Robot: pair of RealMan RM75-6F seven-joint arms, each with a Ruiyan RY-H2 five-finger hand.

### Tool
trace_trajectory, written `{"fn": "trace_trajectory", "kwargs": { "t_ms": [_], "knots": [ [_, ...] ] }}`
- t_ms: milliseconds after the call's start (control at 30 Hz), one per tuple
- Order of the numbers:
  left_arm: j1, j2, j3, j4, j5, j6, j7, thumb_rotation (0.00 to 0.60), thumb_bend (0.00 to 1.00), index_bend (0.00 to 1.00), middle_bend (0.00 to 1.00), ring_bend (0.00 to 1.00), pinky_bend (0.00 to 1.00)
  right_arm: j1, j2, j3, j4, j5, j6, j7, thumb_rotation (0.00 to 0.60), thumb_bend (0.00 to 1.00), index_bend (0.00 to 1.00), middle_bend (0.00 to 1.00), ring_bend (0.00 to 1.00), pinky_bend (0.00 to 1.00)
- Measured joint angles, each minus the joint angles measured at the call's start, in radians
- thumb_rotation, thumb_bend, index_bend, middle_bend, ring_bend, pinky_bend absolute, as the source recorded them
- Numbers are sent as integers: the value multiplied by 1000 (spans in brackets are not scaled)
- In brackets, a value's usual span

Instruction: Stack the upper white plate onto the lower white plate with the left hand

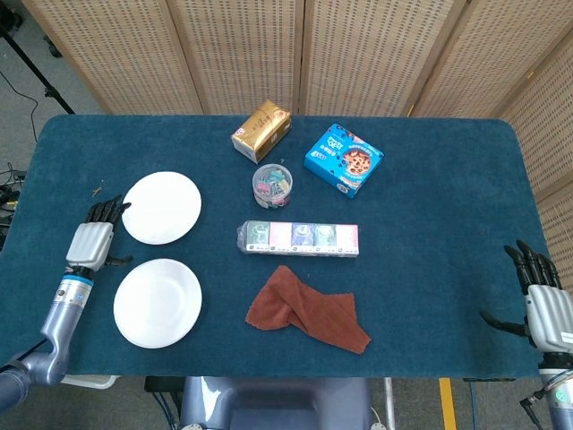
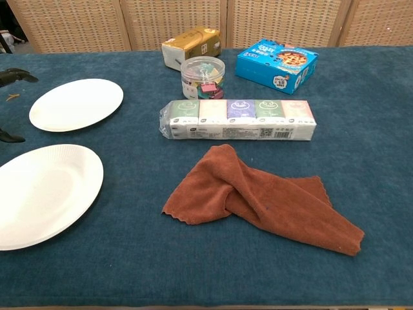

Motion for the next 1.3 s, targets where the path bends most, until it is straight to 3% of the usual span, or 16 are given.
{"fn": "trace_trajectory", "kwargs": {
  "t_ms": [333,500,600,1000,1300],
  "knots": [
    [-35,-113,-4,137,-14,-10,-23,600,190,178,0,0,0,12,-3,4,12,15,-25,10,600,0,0,0,0,0],
    [-52,-158,-7,198,-22,-23,-37,600,299,184,0,0,0,13,-3,6,15,22,-28,13,600,0,0,0,0,0],
    [-60,-180,-8,229,-24,-28,-45,600,305,197,0,0,0,14,-4,8,17,26,-31,13,600,0,0,0,0,0],
    [-81,-246,-11,316,-30,-33,-76,600,359,420,0,0,0,15,-2,10,20,31,-35,24,600,0,0,0,0,0],
    [-82,-255,-12,332,-34,-34,-90,600,603,500,0,0,0,15,-1,10,22,30,-35,31,600,0,0,0,0,0]
  ]
}}
